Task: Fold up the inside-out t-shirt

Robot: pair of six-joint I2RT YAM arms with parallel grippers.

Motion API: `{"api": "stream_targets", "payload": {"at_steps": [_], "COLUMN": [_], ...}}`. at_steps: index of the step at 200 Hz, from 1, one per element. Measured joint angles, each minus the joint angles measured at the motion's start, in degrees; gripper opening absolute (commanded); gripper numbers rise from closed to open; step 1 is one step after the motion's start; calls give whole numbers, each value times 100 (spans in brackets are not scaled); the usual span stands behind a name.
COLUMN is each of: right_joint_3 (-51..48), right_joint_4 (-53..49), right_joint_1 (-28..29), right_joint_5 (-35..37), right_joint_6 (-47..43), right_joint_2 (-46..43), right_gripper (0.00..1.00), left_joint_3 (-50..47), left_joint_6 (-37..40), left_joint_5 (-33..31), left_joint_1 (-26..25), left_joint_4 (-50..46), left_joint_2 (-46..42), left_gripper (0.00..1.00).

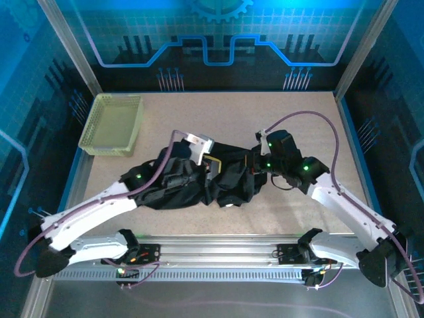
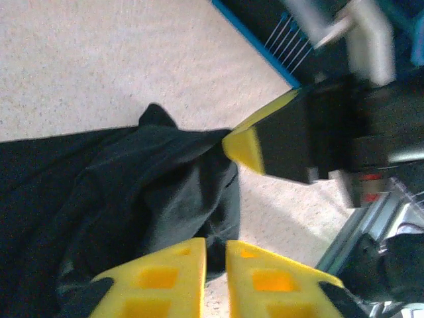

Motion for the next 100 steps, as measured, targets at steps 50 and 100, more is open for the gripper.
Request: {"api": "stream_targets", "payload": {"at_steps": [50,100], "right_joint_3": [-291,-970], "right_joint_4": [31,317], "right_joint_1": [-2,-11], "right_joint_5": [-46,-450], "right_joint_6": [-151,-417], "right_joint_2": [-302,-785], "right_gripper": [0,0], "left_joint_3": [157,157], "left_joint_6": [-258,-372], "left_joint_5": [81,264], "left_joint_1": [304,533], "left_joint_4": [-90,125], "left_joint_2": [1779,2037], "left_gripper": [53,56]}}
